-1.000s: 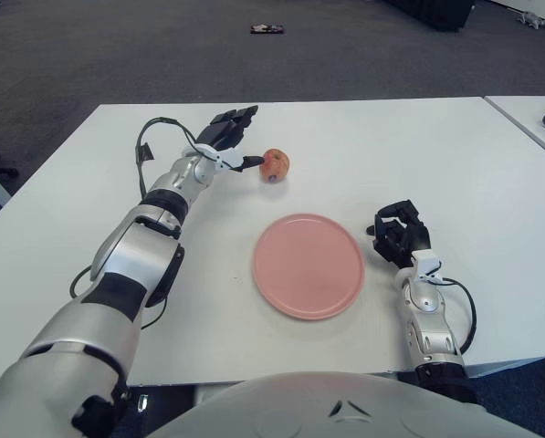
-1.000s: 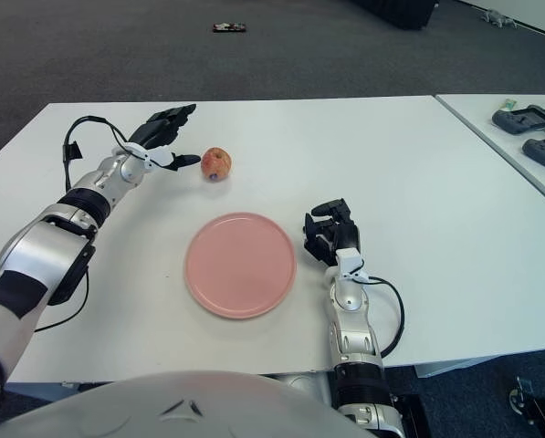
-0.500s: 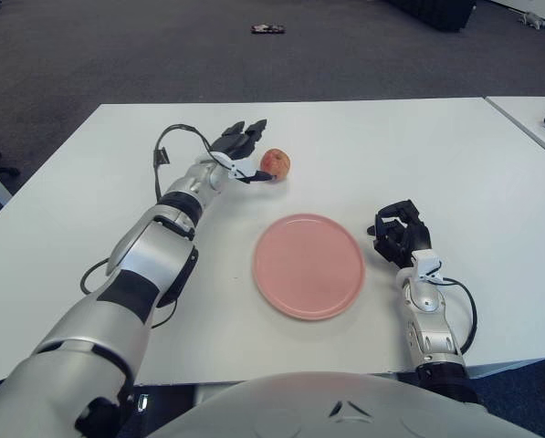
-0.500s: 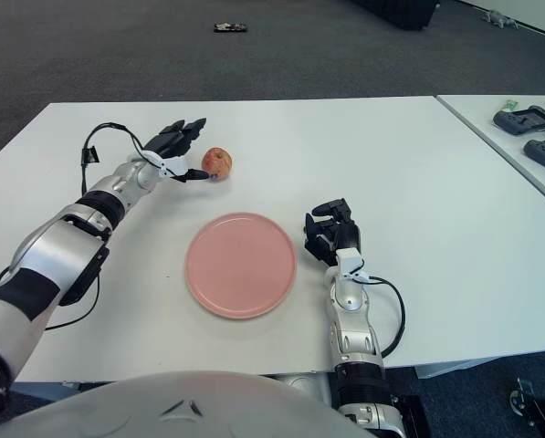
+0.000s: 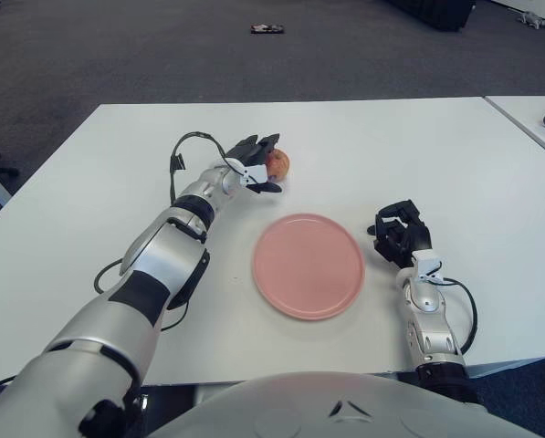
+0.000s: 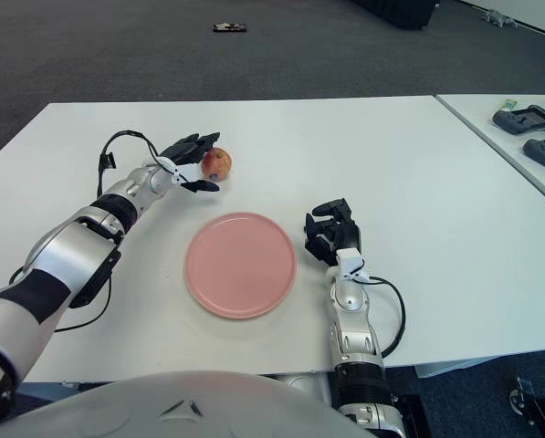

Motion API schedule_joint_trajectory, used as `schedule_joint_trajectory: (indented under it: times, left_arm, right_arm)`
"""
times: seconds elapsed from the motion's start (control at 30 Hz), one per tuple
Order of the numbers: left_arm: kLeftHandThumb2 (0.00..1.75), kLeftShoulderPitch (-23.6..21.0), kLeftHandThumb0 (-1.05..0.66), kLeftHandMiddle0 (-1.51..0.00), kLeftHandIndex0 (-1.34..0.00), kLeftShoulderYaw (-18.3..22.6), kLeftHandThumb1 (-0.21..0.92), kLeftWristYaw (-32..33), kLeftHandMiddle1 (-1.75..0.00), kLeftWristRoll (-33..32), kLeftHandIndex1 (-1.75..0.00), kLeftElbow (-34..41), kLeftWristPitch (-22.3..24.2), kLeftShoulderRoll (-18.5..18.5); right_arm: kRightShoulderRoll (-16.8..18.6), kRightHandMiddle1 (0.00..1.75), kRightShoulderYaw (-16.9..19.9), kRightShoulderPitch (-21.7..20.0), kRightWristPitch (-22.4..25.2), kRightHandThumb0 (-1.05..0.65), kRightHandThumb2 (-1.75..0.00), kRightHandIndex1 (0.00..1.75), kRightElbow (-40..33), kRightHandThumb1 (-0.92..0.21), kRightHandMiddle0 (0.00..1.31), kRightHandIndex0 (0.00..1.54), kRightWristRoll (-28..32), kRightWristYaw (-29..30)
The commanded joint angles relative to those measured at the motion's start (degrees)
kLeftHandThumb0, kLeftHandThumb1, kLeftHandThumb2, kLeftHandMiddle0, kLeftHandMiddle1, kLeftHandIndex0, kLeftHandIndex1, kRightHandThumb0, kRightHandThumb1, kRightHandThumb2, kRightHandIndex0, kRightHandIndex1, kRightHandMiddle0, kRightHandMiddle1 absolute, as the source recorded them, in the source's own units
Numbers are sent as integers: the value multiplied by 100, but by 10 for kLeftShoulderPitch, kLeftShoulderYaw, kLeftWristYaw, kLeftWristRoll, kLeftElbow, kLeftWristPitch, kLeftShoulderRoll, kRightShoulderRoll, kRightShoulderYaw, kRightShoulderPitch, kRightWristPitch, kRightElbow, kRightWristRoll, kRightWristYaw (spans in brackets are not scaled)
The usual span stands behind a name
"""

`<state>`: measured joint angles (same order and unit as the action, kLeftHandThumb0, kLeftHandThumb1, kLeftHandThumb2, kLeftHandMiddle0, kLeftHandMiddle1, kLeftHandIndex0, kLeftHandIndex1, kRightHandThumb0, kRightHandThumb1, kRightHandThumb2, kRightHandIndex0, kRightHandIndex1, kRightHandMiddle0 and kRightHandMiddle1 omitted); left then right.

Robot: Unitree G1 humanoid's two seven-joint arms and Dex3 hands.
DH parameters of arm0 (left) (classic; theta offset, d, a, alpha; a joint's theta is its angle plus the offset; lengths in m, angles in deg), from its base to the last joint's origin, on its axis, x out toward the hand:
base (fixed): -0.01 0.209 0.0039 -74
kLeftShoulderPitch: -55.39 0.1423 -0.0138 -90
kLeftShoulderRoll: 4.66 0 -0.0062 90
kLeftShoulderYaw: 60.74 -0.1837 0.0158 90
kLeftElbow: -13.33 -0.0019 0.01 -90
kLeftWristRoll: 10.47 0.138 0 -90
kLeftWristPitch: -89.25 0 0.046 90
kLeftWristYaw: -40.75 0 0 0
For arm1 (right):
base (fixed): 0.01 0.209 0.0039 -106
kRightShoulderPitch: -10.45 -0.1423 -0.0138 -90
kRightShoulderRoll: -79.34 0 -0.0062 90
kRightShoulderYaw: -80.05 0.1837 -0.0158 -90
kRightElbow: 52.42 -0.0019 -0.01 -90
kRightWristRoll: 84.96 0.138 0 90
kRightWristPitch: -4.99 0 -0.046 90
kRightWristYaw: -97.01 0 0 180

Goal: Put the apple into the plate.

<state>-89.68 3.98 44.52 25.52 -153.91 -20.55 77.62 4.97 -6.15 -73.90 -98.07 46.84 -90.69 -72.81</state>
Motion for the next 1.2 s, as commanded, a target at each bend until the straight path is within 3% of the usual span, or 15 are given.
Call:
schedule_joint_trajectory:
  times: [0.0,1.17]
  left_arm:
    - [32,-12,-101,0,0,-4,71,-7,0,3,0,-8,15,-8]
    - [30,-23,-101,0,0,11,80,-37,0,-9,0,-17,74,-54]
  right_arm:
    - [-6,175,5,7,-4,-37,-79,123,15,-73,30,59,-7,7]
    - [-7,175,17,50,-7,-37,-78,125,-15,-74,30,61,-11,19]
